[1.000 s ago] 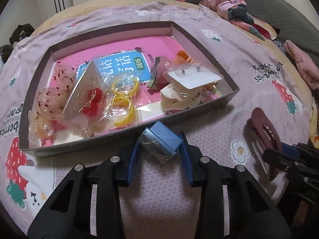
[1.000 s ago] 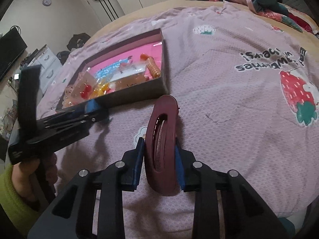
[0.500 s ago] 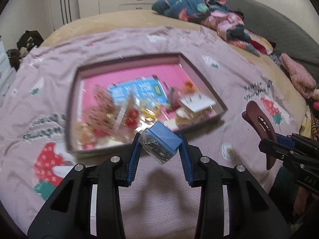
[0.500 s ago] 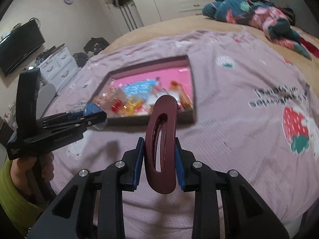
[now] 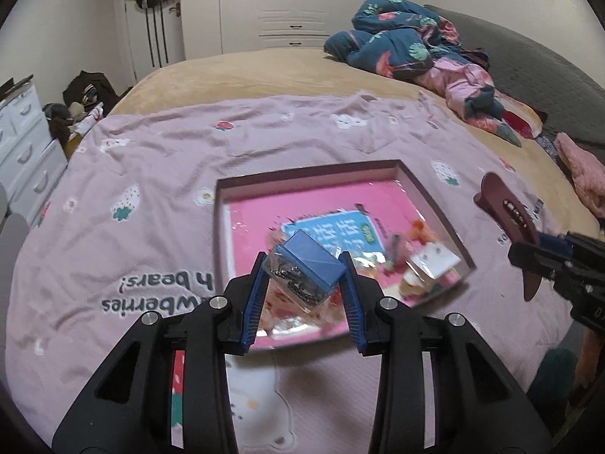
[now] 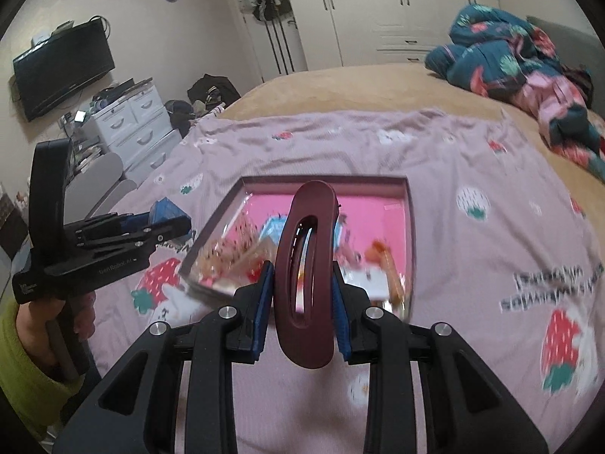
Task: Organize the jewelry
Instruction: 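Lower the blue box into the box with the left gripper while the right drops the maroon clip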
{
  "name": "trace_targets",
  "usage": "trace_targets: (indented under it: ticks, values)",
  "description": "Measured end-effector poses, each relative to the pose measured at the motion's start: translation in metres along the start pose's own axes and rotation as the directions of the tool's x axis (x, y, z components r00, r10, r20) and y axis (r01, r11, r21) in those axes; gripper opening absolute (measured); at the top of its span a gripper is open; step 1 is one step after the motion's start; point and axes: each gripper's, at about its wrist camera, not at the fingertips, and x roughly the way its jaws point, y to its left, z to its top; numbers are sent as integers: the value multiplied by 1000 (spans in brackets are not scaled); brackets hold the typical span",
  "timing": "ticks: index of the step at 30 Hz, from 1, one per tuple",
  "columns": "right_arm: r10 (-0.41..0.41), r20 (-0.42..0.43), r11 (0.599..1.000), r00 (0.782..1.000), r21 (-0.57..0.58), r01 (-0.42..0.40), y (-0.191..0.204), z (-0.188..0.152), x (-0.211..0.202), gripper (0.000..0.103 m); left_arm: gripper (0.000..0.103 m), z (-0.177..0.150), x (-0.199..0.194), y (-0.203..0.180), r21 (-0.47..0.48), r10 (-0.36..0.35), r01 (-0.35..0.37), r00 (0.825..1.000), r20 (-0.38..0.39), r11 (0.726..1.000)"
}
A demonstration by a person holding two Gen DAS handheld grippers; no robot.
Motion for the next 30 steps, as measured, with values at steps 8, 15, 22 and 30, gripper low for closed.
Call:
trace_targets:
  ticks: [8, 15, 22, 30]
  values:
    - [12, -34, 1000, 999, -11, -13, 2, 21, 46, 28, 29, 9, 25, 15, -7, 24, -25, 999, -21, 1000]
    - [16, -107, 1000, 994, -16, -17, 5, 13, 90, 28, 29, 8, 51, 22, -14, 25, -26, 998, -54, 1000]
    - [5, -174, 1000, 985, -18, -8, 8, -5, 125, 28, 29, -2, 69, 21, -13, 15, -16, 995, -94, 1000]
    - [9, -209, 1000, 978, -13, -12, 10, -17, 141, 24, 29, -12, 80, 23, -17, 9, -11, 992, -129, 1000]
